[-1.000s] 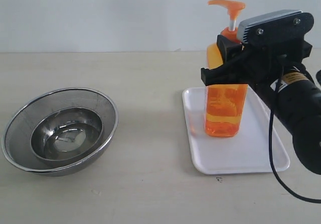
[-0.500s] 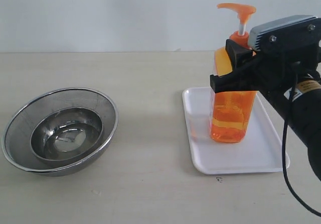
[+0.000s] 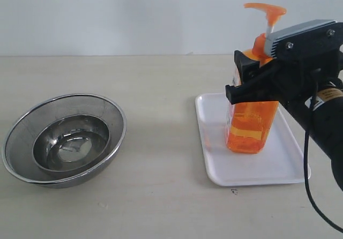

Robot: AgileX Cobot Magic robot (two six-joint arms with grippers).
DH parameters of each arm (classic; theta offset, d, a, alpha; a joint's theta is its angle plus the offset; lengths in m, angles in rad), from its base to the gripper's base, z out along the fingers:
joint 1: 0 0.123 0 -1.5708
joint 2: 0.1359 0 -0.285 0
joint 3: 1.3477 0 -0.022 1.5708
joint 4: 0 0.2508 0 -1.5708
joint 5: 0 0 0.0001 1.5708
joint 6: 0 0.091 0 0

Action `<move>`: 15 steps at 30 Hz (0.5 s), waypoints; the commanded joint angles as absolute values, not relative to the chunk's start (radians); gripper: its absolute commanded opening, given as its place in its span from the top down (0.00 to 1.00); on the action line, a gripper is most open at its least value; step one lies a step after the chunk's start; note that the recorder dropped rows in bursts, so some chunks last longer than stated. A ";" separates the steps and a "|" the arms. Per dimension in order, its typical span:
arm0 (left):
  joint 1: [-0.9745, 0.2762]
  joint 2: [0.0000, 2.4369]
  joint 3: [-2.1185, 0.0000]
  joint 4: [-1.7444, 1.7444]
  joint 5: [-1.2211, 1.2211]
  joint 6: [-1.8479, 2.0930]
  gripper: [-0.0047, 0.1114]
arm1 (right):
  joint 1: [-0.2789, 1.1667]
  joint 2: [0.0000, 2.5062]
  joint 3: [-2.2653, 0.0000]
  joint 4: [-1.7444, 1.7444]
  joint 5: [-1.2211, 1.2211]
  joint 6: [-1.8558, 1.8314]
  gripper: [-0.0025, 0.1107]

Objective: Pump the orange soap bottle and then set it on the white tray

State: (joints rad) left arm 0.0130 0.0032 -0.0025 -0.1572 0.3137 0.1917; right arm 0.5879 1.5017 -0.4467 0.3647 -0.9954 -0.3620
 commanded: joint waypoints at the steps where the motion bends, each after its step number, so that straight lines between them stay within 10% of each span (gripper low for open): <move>1: 0.016 0.000 0.000 -0.162 0.314 0.195 0.92 | 0.588 1.495 -0.439 0.377 -0.947 -0.375 0.41; 15: 0.016 0.000 0.000 -0.162 0.314 0.195 0.92 | 0.588 1.448 -0.439 0.454 -0.916 -0.427 0.41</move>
State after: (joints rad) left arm 0.0130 0.0032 -0.0025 -0.1572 0.3137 0.1917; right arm 0.5879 1.4587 -0.4467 0.4743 -0.9327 -0.4300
